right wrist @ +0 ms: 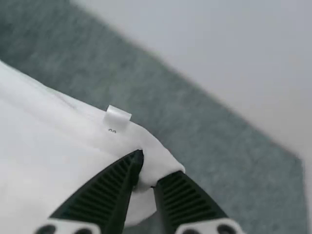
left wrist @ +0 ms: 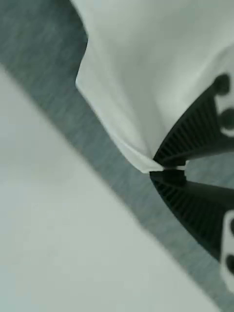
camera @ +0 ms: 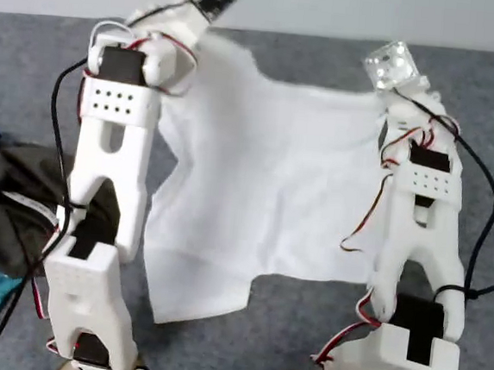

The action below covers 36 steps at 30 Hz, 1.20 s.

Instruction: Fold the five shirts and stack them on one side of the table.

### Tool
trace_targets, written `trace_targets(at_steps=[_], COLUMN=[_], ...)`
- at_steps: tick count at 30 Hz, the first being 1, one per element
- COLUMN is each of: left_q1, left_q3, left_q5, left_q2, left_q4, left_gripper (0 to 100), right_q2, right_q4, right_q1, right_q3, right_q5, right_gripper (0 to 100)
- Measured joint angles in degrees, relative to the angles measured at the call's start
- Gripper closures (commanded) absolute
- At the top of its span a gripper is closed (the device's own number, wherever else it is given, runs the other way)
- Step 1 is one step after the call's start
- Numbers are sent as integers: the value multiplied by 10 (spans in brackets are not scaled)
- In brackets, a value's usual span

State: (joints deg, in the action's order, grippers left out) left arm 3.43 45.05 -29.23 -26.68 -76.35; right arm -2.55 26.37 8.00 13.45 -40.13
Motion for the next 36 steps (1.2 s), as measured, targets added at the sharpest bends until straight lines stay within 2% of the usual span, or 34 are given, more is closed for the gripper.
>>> trace_targets(at_steps=[5,7,14,18,25,36], left_q1=[11,11,25,62,114,119], left_q3=[9,6,-123,-264,-516,-744], left_q5=[0,0,-7,-43,-54,-71], left_q2=[0,0,53,142,322,494], left_q4=[-181,-217,-225,-225,-225,-225], left_gripper=[995,995,995,995,995,995], right_q2=[4,16,58,76,83,105], right_q4=[148,207,364,426,538,629], right_q1=[11,11,11,20,40,105], right_q3=[0,0,-4,-4,-5,-5], right_q5=[0,0,0,0,-33,-96], right_gripper=[989,989,989,989,989,989])
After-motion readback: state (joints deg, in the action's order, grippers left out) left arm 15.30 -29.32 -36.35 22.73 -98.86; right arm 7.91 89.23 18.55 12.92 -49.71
